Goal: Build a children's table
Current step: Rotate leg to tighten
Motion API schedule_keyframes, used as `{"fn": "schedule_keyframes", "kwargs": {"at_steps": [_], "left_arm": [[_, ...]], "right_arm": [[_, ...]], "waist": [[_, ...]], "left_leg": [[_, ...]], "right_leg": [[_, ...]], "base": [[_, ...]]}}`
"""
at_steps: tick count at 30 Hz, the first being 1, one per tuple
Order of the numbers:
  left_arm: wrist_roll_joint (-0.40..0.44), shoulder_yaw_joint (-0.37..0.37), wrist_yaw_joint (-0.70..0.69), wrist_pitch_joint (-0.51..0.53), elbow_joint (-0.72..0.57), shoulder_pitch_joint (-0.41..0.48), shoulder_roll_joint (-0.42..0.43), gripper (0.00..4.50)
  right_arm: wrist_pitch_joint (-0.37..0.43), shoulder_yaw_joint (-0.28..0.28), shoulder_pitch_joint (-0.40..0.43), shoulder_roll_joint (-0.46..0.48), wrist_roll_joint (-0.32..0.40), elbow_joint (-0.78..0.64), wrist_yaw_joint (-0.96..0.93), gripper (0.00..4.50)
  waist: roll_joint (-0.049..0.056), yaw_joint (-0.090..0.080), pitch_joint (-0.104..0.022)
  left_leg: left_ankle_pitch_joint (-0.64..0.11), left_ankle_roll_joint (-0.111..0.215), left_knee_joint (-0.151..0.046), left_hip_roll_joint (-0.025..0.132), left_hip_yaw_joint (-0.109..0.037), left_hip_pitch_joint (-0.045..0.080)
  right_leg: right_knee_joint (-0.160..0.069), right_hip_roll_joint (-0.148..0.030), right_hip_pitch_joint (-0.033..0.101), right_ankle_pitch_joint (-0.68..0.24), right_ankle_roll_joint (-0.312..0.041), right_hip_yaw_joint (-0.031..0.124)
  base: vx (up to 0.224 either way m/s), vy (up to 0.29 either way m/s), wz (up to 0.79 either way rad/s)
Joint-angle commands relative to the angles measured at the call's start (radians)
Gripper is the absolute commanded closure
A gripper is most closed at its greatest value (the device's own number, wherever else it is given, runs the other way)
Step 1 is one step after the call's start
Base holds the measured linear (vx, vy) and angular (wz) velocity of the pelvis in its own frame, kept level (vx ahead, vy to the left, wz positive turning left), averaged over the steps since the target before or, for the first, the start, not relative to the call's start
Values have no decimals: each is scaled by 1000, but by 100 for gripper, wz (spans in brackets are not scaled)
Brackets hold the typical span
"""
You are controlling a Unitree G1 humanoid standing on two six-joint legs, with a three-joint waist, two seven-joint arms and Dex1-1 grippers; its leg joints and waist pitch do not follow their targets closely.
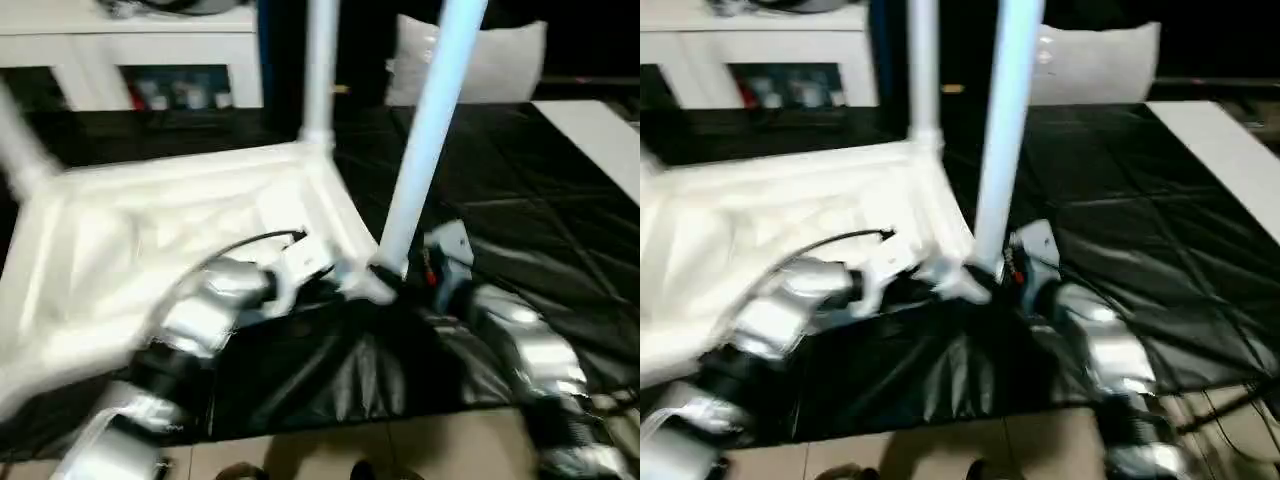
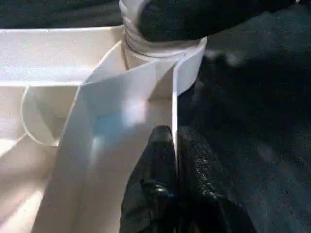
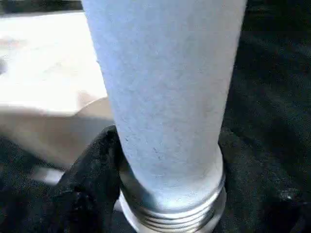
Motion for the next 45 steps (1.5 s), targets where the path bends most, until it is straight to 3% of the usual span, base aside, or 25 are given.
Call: {"fn": "schedule_keyframes", "kwargs": {"at_steps": [1,5,7,11,18,22,23,26,30,35,38,45], "left_arm": [[0,-27,82,11,-37,-19,-83,450],[43,-39,154,38,-39,-26,-115,450],[51,-41,170,54,-48,-24,-118,450],[61,-43,164,50,-49,-22,-104,450],[66,-43,111,15,-40,-23,-48,450],[51,-65,-1,-64,-33,-16,31,450],[53,-82,-58,-113,-29,-9,67,450],[44,-93,-112,-156,-27,-1,94,450],[16,-123,-245,-225,-38,17,157,450],[19,-159,-345,-303,-14,8,225,450],[19,-162,-389,-328,-4,1,244,450],[24,-179,-444,-393,20,-16,280,450]], "right_arm": [[44,51,-15,73,-3,55,-75,184],[24,46,-29,96,-21,72,-112,184],[13,38,-22,97,-28,57,-116,114],[-13,29,-15,85,-30,48,-111,92],[-95,20,7,7,-6,16,7,36],[-149,47,25,-120,8,-9,215,3],[-169,52,29,-166,20,-8,298,3],[-163,49,28,-198,41,-9,364,3],[-212,60,18,-271,48,1,483,3],[-257,86,11,-326,69,5,612,3],[-246,98,10,-340,85,0,678,3],[-265,134,0,-347,77,27,735,72]], "waist": [[-2,-4,-45],[-1,-5,-45],[-2,0,-49],[-2,7,-53],[-5,18,-60],[-4,26,-64],[-1,30,-67],[-3,30,-72],[-3,46,-80],[0,64,-77],[-5,67,-77],[-11,67,-74]], "left_leg": [[-414,9,-74,58,-46,17],[-385,28,-75,55,-40,17],[-362,37,-79,59,-38,12],[-293,55,-80,62,-31,5],[-218,85,-75,62,-23,-1],[-191,103,-71,61,-22,-3],[-161,118,-69,64,-23,-6],[-121,135,-63,63,-20,-9],[-62,163,-54,64,-19,-13],[-105,147,-57,72,-17,-4],[-142,125,-58,71,-15,-4],[-171,97,-57,65,-17,-6]], "right_leg": [[-108,-108,32,-646,-29,37],[-113,-109,24,-615,-33,45],[-103,-110,27,-561,-50,53],[-88,-110,31,-447,-96,64],[-73,-109,39,-363,-131,70],[-69,-107,45,-342,-134,68],[-60,-105,46,-287,-147,69],[-48,-101,48,-212,-176,71],[-33,-100,46,-144,-199,69],[-34,-98,40,-185,-204,69],[-40,-101,43,-240,-189,70],[-48,-102,40,-348,-154,70]], "base": [[0,0,0],[0,0,0],[0,0,0],[0,0,0],[0,0,0],[0,0,0],[0,0,0],[0,0,0],[0,0,0],[0,0,0],[0,0,0],[0,0,0]]}}
